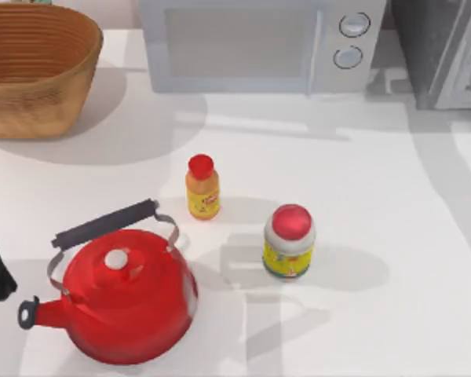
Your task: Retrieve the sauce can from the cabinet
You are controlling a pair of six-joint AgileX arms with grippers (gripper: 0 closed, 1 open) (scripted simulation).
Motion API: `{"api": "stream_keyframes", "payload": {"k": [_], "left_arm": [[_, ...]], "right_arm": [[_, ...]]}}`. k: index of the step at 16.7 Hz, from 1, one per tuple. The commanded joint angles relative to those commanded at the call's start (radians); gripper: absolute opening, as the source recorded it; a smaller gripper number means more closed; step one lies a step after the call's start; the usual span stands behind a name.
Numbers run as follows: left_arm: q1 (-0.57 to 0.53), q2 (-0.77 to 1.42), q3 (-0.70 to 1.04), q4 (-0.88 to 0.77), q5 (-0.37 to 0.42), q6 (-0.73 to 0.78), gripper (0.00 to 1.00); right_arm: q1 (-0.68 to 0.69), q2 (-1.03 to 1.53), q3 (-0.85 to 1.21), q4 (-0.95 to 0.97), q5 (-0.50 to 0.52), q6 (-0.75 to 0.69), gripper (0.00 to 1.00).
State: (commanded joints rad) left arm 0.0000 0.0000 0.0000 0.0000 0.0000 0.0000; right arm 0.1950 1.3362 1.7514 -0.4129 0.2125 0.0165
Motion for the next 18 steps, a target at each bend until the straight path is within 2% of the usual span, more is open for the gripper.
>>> {"api": "stream_keyframes", "payload": {"k": [7,13,18], "left_arm": [[0.0,0.0,0.0,0.0,0.0,0.0,1.0],[0.0,0.0,0.0,0.0,0.0,0.0,1.0],[0.0,0.0,0.0,0.0,0.0,0.0,1.0]], "right_arm": [[0.169,0.138,0.102,0.024,0.175,0.006,1.0],[0.164,0.157,0.117,0.024,0.172,0.007,1.0],[0.128,0.299,0.265,0.023,0.137,0.006,1.0]]}}
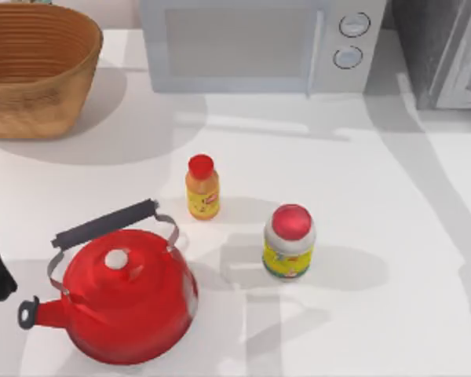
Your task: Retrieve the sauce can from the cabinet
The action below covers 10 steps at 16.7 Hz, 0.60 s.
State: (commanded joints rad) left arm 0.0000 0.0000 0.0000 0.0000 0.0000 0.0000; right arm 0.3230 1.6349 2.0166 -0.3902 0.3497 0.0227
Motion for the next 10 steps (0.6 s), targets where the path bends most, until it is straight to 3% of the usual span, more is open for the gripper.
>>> {"api": "stream_keyframes", "payload": {"k": [7,10], "left_arm": [[0.0,0.0,0.0,0.0,0.0,0.0,1.0],[0.0,0.0,0.0,0.0,0.0,0.0,1.0]], "right_arm": [[-0.023,0.059,0.058,0.001,-0.022,0.0,1.0],[-0.023,0.059,0.058,0.001,-0.022,0.0,0.77]]}}
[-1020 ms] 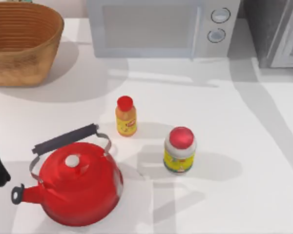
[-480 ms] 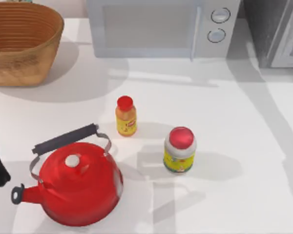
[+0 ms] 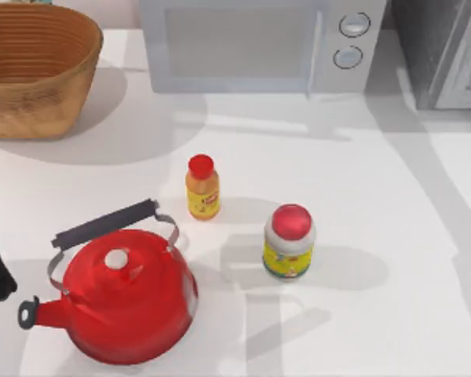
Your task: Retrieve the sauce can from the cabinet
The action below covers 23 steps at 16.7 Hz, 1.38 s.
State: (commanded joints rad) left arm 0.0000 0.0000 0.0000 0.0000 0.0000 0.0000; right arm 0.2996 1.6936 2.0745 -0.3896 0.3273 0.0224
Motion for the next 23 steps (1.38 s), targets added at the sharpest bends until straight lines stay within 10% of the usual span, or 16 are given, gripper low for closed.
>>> {"api": "stream_keyframes", "payload": {"k": [10,23], "left_arm": [[0.0,0.0,0.0,0.0,0.0,0.0,1.0],[0.0,0.0,0.0,0.0,0.0,0.0,1.0]], "right_arm": [[0.0,0.0,0.0,0.0,0.0,0.0,0.02],[0.068,-0.07,0.009,-0.075,0.07,0.007,0.0]]}}
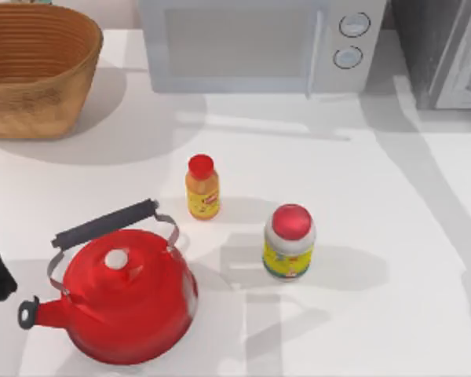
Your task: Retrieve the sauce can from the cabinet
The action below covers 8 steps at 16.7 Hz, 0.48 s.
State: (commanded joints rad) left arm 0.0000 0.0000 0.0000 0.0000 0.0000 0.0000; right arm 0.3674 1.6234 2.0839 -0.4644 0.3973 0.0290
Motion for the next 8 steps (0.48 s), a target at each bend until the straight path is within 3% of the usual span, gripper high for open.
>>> {"api": "stream_keyframes", "payload": {"k": [5,8], "left_arm": [[0.0,0.0,0.0,0.0,0.0,0.0,1.0],[0.0,0.0,0.0,0.0,0.0,0.0,1.0]], "right_arm": [[0.198,-0.211,0.015,-0.239,0.19,0.0,0.0],[0.264,-0.278,0.016,-0.306,0.254,-0.001,0.0]]}}
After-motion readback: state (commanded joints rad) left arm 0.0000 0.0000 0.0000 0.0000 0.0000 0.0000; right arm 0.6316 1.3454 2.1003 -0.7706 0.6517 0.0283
